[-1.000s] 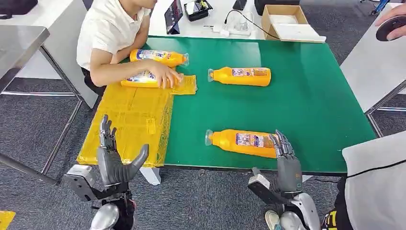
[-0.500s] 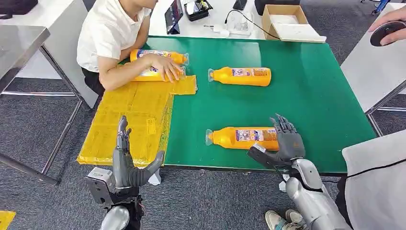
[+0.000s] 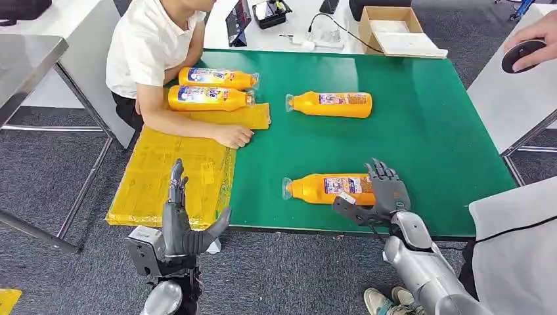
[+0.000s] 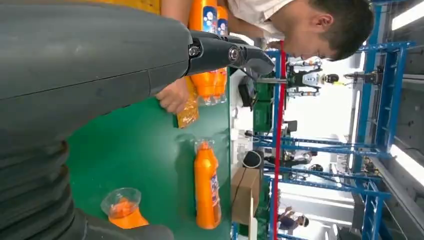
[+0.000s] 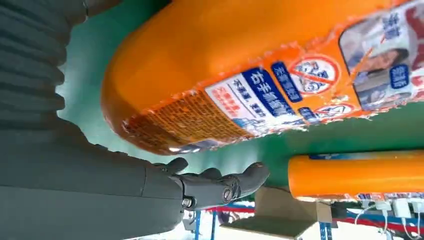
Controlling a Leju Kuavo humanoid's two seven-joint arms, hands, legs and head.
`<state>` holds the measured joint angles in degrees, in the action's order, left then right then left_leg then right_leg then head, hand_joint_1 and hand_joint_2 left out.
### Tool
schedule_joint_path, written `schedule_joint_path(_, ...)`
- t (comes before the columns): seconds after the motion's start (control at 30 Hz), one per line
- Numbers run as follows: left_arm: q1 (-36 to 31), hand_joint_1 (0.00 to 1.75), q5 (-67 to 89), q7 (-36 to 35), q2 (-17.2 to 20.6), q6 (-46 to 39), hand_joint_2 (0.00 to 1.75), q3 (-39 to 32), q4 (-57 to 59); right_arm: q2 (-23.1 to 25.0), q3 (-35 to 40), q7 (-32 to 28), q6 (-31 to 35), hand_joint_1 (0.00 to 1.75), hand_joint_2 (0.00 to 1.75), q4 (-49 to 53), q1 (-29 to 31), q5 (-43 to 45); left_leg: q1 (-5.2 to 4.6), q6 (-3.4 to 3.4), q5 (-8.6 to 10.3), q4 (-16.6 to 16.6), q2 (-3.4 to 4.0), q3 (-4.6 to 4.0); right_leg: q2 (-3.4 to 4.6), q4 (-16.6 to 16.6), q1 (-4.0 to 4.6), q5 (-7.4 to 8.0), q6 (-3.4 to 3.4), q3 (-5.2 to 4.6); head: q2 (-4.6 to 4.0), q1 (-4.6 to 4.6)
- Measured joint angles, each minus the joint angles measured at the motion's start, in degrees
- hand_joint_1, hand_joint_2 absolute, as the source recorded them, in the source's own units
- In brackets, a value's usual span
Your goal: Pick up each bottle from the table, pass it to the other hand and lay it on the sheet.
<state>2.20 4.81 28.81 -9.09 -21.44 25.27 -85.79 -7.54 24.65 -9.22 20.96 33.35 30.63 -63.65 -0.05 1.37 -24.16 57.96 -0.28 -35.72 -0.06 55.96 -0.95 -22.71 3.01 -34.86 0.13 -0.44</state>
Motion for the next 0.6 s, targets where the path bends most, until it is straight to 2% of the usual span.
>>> schedule_joint_path(0.2, -0.4, 0.0, -0.6, -0.6, 0.0, 0.5, 1.75, 0.6, 0.5, 0.9, 0.3, 0.1, -3.1, 0.0, 1.75, -1.6, 1.1, 0.7, 0.01, 0.0, 0.0, 0.0, 0.02, 0.02, 0.01, 0.0, 0.0, 0.0, 0.0, 0.0, 0.0, 0.02)
schedule_joint_path(0.23, -0.5, 0.0, -0.6, -0.8, 0.0, 0.7, 1.75, 0.7, 0.5, 1.0, 0.4, 0.4, -4.2, 0.09, 1.75, -2.1, 1.4, 0.8, 0.01, 0.0, 0.0, 0.0, 0.03, 0.03, 0.01, 0.0, 0.0, 0.0, 0.0, 0.01, 0.0, 0.0)
schedule_joint_path(0.27, -0.6, 0.0, -0.6, -0.9, 0.0, 0.8, 1.75, 0.9, 0.7, 1.1, 0.5, 0.8, -5.4, 1.48, 1.75, -2.5, 1.8, 0.8, 0.01, 0.0, 0.0, 0.0, 0.03, 0.05, 0.01, 0.0, 0.0, 0.0, 0.0, 0.02, 0.0, 0.02)
schedule_joint_path(0.3, -0.6, 0.0, -0.6, -1.0, 0.0, 0.8, 1.75, 1.0, 0.8, 1.3, 0.7, 1.1, -6.6, 1.75, 1.75, -3.2, 2.4, 0.9, 0.01, 0.0, 0.0, 0.0, 0.06, 0.08, 0.02, 0.0, 0.0, 0.0, 0.0, 0.02, 0.0, 0.02)
schedule_joint_path(0.6, -0.7, 0.0, -0.6, -1.0, 0.0, 1.2, 1.75, 1.4, 0.9, 1.3, 1.2, 0.3, -8.6, 1.75, 1.75, -5.2, 3.9, 1.9, 0.0, 0.0, 0.0, 0.0, 0.05, 0.18, 0.01, 0.0, 0.0, 0.0, 0.0, 0.13, 0.0, 0.0)
